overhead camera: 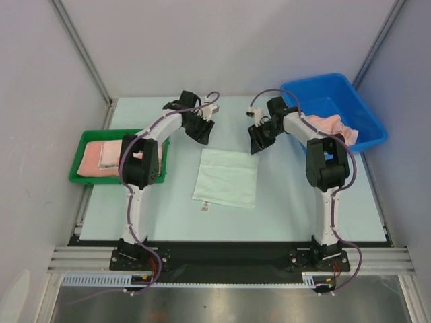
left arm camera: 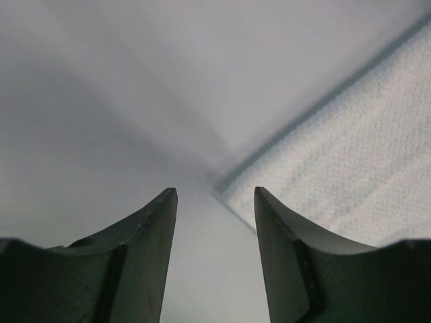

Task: Fold and stack the towels
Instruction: Fold the towel

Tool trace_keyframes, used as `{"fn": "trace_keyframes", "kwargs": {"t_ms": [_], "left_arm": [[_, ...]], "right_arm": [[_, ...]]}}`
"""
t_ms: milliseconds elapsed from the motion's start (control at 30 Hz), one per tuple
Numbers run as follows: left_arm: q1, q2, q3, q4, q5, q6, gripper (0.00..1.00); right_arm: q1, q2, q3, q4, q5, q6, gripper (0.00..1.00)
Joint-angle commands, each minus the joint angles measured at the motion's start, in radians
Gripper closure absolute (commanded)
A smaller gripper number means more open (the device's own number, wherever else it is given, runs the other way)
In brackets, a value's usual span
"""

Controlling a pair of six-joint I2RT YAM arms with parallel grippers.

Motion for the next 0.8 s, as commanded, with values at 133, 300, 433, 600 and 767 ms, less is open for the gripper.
{"fn": "trace_keyframes", "kwargs": {"t_ms": [133,300,433,600,767], "left_arm": [[0.004,0.081,0.091,-0.089,0.054,0.140,0.49],[0.004,0.163,0.179,-0.159,0.069,0.162,0.54],[0.004,0.187,0.214,-0.185,0.068,0.178,0.69],[0.004,0.194,0.225,-0.210,0.074,0.191,0.82],[0.003,0.194,0.225,-0.234,0.084,0.189,0.94]], "right_arm": [[-0.014,0.105,0.096,-0.104,0.001,-0.101,0.54],[-0.024,0.159,0.139,-0.140,-0.007,-0.134,0.57],[-0.028,0.161,0.137,-0.138,0.024,-0.146,0.54],[-0.041,0.167,0.160,-0.140,0.006,-0.152,0.53],[-0.038,0.178,0.152,-0.147,-0.011,-0.158,0.52]]}}
